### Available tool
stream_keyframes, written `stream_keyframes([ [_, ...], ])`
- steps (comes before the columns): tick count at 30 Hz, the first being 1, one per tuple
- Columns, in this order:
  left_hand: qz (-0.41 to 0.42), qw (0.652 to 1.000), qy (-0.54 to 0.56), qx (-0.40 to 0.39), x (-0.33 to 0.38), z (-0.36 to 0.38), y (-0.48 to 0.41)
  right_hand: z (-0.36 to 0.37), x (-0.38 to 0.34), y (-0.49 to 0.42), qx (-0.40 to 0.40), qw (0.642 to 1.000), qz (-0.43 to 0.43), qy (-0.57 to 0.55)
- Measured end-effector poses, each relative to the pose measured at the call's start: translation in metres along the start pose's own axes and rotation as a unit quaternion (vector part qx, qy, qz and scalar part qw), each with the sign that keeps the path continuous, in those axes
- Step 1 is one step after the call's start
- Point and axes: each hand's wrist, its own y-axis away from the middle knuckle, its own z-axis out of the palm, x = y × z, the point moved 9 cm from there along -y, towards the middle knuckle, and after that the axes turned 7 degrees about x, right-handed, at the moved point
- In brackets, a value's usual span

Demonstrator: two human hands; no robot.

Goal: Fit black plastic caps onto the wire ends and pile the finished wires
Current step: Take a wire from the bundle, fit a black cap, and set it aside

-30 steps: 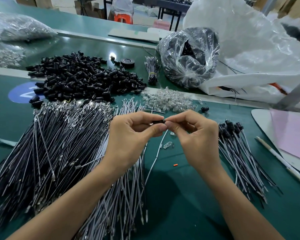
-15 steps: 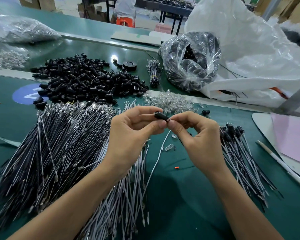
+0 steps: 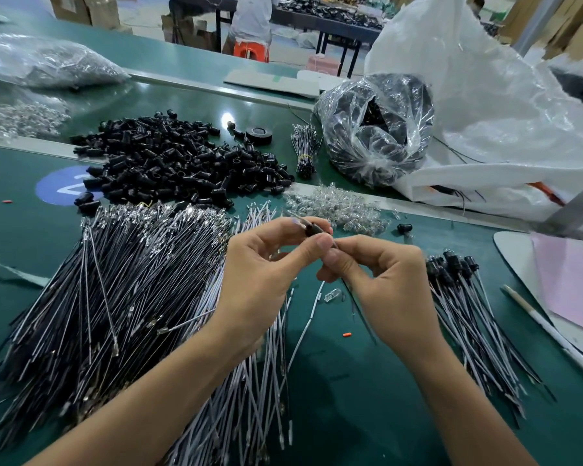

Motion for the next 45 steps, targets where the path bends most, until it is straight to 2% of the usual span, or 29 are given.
stream_keyframes([
  [4,0.0,1.0,0.009,-0.012,0.005,0.002,0.001,0.008,0.0,0.004,-0.026,0.993,0.047,-0.1],
  [7,0.001,1.0,0.03,-0.008,0.008,0.001,0.0,0.011,0.001,0.006,-0.025,0.991,0.065,-0.118],
  [12,-0.021,0.996,0.057,0.069,0.007,-0.015,-0.003,0.014,0.007,0.011,0.004,0.994,0.072,-0.082],
  [18,-0.063,0.994,0.067,0.052,0.002,-0.012,0.0,0.018,0.002,0.016,0.015,0.998,0.048,-0.032],
  [25,-0.063,0.996,0.036,0.051,-0.001,-0.013,0.0,0.015,-0.003,0.02,0.056,0.997,0.023,0.039],
  [45,-0.024,0.996,0.064,0.064,0.009,-0.019,-0.004,0.018,0.0,0.021,0.035,0.998,0.03,0.033],
])
